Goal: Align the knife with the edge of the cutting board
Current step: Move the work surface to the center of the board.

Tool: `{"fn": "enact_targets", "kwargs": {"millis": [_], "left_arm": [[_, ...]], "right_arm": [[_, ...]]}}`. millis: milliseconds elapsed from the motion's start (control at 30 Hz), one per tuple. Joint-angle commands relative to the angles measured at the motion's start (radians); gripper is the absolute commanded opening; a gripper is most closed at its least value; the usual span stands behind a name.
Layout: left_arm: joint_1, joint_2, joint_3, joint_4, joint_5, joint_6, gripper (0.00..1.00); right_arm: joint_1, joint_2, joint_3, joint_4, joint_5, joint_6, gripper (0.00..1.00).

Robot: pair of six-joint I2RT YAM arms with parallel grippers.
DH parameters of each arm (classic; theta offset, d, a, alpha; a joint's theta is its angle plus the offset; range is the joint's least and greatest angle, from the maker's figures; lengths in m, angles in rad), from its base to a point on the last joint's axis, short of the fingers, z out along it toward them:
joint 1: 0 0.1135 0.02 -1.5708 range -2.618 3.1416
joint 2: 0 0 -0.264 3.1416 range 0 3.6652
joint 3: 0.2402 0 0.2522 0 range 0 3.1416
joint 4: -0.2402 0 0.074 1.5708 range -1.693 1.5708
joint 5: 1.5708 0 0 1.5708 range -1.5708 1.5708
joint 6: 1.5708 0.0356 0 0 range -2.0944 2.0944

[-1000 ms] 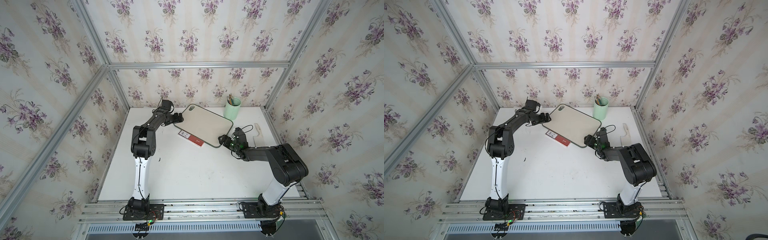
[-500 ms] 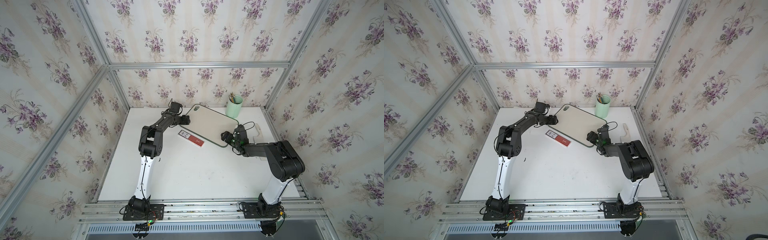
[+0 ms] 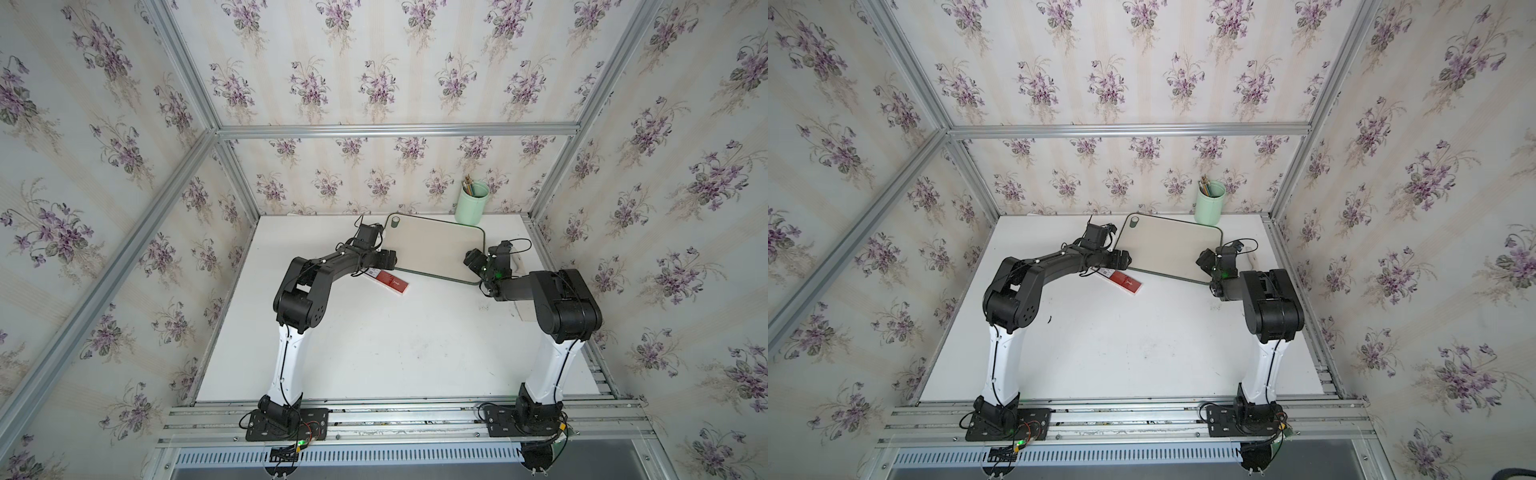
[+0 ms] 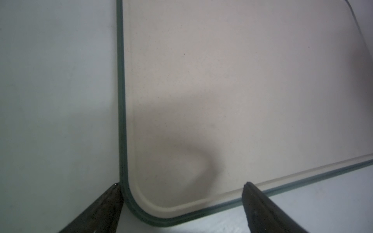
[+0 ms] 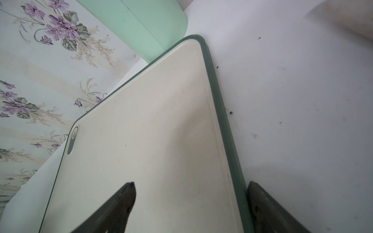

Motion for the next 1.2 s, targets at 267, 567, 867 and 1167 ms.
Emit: {"fn": "enact_targets", "kwargs": {"millis": [267, 567, 867, 1167], "left_arm": [[-0.036, -0.321, -0.52, 0.257, 0.32, -0.123, 0.94], [-0.028, -0.626, -0.763, 0.193, 0.167, -0.152, 0.96], [0.058, -0.595, -0.687, 0.06, 0.041, -0.15, 0.98], [0.074, -0.497, -0.716, 0.178, 0.168, -0.188, 0.95]], "right_arm": [[0.027, 0.053, 0.034, -0.233, -0.434, 0.039, 0.86], [0.07, -0.132, -0.153, -0.293, -0.425, -0.002, 0.86], [0.09, -0.204, -0.191, -0.342, -0.36, -0.029, 0.87], [0.139, -0.18, -0.193, -0.347, -0.383, -0.009, 0.86]]}}
